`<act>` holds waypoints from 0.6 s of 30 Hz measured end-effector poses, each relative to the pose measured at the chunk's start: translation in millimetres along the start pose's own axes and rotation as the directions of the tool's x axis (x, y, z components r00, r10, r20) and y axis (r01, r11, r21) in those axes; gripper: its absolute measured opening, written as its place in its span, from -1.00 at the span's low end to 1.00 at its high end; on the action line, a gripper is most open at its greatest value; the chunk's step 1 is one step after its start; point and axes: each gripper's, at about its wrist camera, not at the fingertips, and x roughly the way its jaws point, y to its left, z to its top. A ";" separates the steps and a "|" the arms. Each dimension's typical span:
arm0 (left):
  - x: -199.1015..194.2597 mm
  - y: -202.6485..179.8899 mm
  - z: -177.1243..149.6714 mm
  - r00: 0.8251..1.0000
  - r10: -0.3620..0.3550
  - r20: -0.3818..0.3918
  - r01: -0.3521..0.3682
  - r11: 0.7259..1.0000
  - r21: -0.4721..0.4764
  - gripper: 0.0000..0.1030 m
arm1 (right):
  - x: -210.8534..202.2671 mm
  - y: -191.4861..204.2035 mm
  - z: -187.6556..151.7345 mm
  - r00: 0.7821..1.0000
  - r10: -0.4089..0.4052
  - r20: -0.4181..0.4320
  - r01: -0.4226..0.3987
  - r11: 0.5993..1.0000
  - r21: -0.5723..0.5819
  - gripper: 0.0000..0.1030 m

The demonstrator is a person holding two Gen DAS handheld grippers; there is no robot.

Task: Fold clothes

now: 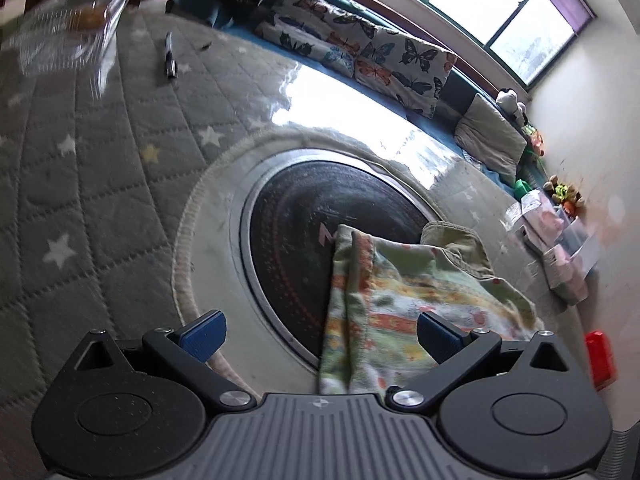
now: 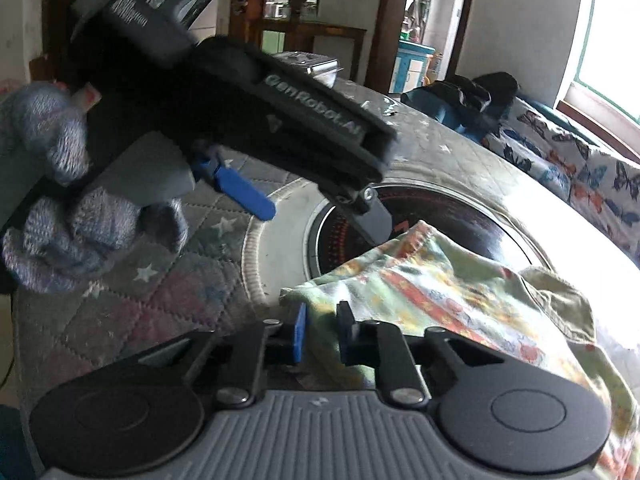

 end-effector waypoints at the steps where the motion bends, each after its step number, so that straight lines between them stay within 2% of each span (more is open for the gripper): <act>1: 1.3 0.3 0.0 1.000 -0.006 -0.008 0.006 1.000 -0.011 1.00 | -1.4 -2.3 0.4 1.000 0.007 0.005 -0.007 1.000 0.016 -0.81; 7: 7.5 -0.6 1.6 0.998 -0.054 -0.037 0.051 0.994 -0.093 1.00 | -15.9 -20.0 3.8 0.998 0.044 0.054 -0.051 0.990 0.132 -0.86; 11: 13.5 -4.6 3.4 0.994 -0.091 -0.054 0.082 0.986 -0.146 1.00 | -29.5 -28.9 4.9 0.994 0.037 0.099 -0.055 0.982 0.179 -0.88; 18: 29.6 -10.0 2.2 0.983 -0.169 -0.069 0.146 0.954 -0.264 1.00 | -48.2 -40.2 3.7 0.988 0.021 0.152 -0.055 0.972 0.228 -0.89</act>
